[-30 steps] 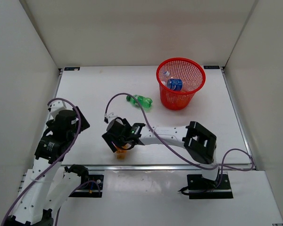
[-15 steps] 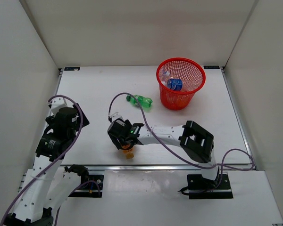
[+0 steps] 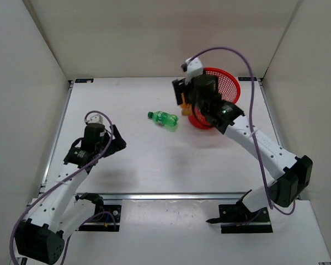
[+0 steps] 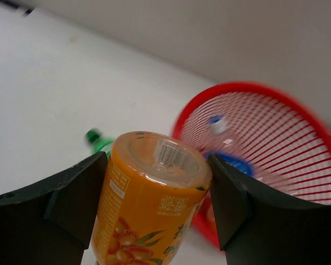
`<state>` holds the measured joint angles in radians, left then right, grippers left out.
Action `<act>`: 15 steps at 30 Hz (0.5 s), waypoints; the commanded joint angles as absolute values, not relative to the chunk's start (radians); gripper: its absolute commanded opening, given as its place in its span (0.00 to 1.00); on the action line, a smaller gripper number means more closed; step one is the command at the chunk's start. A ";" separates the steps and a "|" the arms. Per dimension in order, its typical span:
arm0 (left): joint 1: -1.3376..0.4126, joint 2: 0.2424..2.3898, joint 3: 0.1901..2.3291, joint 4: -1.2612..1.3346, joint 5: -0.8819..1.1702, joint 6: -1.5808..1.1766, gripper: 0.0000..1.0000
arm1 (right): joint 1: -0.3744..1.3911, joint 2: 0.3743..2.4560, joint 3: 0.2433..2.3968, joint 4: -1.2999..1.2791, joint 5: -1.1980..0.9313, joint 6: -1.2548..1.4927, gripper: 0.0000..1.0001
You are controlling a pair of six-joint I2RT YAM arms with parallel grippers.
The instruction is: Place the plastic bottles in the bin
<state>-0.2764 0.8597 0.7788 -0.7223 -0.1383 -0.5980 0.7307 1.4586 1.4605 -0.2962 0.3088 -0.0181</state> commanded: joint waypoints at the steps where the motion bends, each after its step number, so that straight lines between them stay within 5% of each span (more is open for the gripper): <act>1: -0.319 0.886 0.684 -0.497 0.112 -0.710 0.98 | 0.594 1.486 1.519 -0.155 0.367 -0.244 0.12; 7: -0.432 1.048 0.736 -0.358 0.045 -0.764 0.99 | 0.373 1.620 1.594 -0.040 0.356 -0.340 0.08; 11: -0.436 1.161 0.798 -0.302 0.026 -0.798 0.98 | 0.324 1.667 1.582 0.012 0.411 -0.393 0.16; 12: -0.436 1.190 0.820 -0.298 0.006 -0.819 0.99 | 0.315 1.667 1.572 0.005 0.407 -0.368 0.22; 15: -0.442 1.262 0.856 -0.250 0.003 -0.862 0.99 | 0.281 1.628 1.533 0.002 0.342 -0.299 0.64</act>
<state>-0.4347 1.2293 0.7998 -0.3389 0.0231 -0.8001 0.3004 1.6947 1.5406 -0.0814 0.3672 -0.3210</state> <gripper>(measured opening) 0.984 0.675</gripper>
